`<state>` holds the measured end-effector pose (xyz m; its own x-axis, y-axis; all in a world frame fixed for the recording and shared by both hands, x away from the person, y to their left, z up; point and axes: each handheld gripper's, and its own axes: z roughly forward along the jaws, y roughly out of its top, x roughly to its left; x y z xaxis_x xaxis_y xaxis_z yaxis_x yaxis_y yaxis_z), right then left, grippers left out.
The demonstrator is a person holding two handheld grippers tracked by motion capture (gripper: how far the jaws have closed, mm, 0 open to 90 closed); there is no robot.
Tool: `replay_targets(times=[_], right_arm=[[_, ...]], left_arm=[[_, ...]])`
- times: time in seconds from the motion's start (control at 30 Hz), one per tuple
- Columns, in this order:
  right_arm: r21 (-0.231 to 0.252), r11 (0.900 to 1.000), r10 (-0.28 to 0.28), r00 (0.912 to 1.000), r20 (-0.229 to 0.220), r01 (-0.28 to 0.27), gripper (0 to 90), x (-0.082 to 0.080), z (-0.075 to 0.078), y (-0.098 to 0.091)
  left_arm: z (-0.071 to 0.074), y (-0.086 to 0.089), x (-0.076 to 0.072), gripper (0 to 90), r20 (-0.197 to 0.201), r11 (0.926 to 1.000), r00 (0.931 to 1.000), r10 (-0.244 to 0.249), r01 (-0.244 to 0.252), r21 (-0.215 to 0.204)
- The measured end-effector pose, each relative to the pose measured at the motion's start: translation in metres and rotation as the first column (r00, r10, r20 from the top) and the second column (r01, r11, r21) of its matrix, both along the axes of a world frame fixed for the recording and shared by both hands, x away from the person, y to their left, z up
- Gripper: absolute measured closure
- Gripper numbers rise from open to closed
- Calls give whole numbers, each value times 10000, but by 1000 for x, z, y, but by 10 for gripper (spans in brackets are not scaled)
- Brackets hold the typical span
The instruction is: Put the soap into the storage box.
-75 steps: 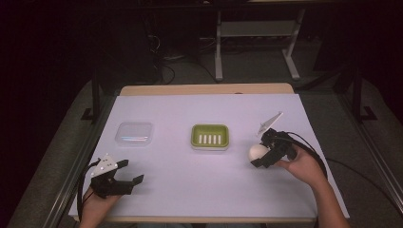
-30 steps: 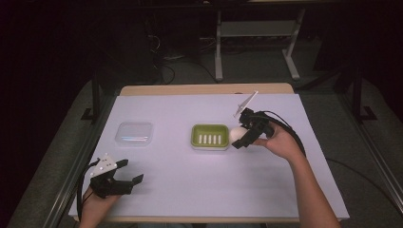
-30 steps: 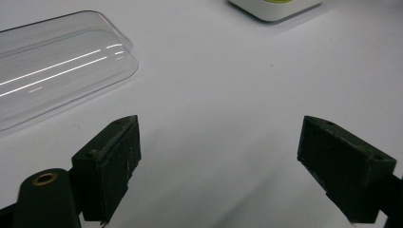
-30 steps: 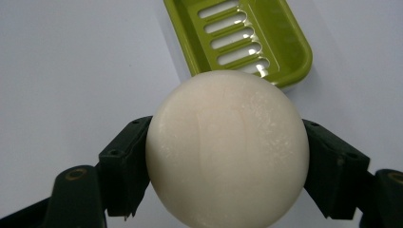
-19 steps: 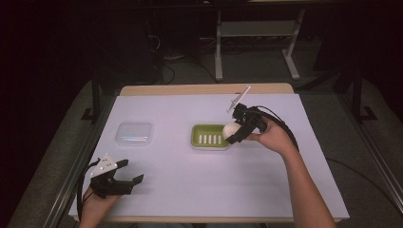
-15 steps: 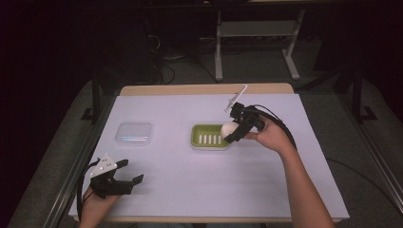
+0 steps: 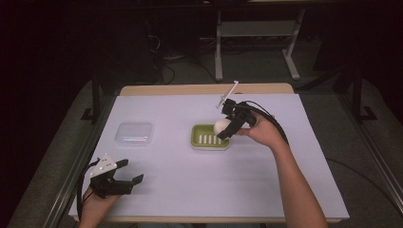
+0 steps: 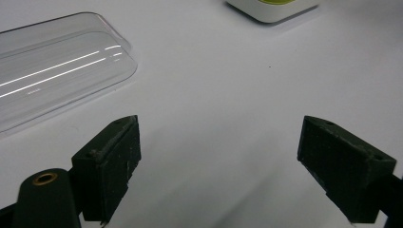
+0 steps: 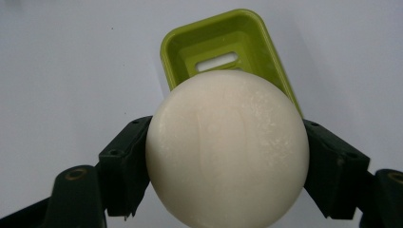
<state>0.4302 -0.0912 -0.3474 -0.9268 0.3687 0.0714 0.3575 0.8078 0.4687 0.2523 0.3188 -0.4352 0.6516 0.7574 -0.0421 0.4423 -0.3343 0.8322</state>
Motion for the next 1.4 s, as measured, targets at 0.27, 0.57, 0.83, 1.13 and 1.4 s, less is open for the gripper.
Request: replay_targets(times=[0.27,0.57,0.83,1.13,1.4], right_arm=[[75,9999,84,10000,15,-85,247,6,3,12],[-7,9998,195,9998,42,-195,247,11,4,23],[-36,10000,89,9999,-56,-89,247,15,-2,28],[-124,9999,29,9998,-216,-31,246,21,-12,35],[-219,9997,-54,9992,-398,46,246,26,-21,40]], left_arm=[[0,-1,0,142,63,10000,10000,16,-16,-23],[0,0,0,142,104,10000,9999,-35,34,49],[0,-1,0,142,89,10000,10000,-38,37,48],[0,-1,0,142,77,10000,10000,-50,50,59],[0,-1,0,142,86,10000,9999,-57,57,26]])
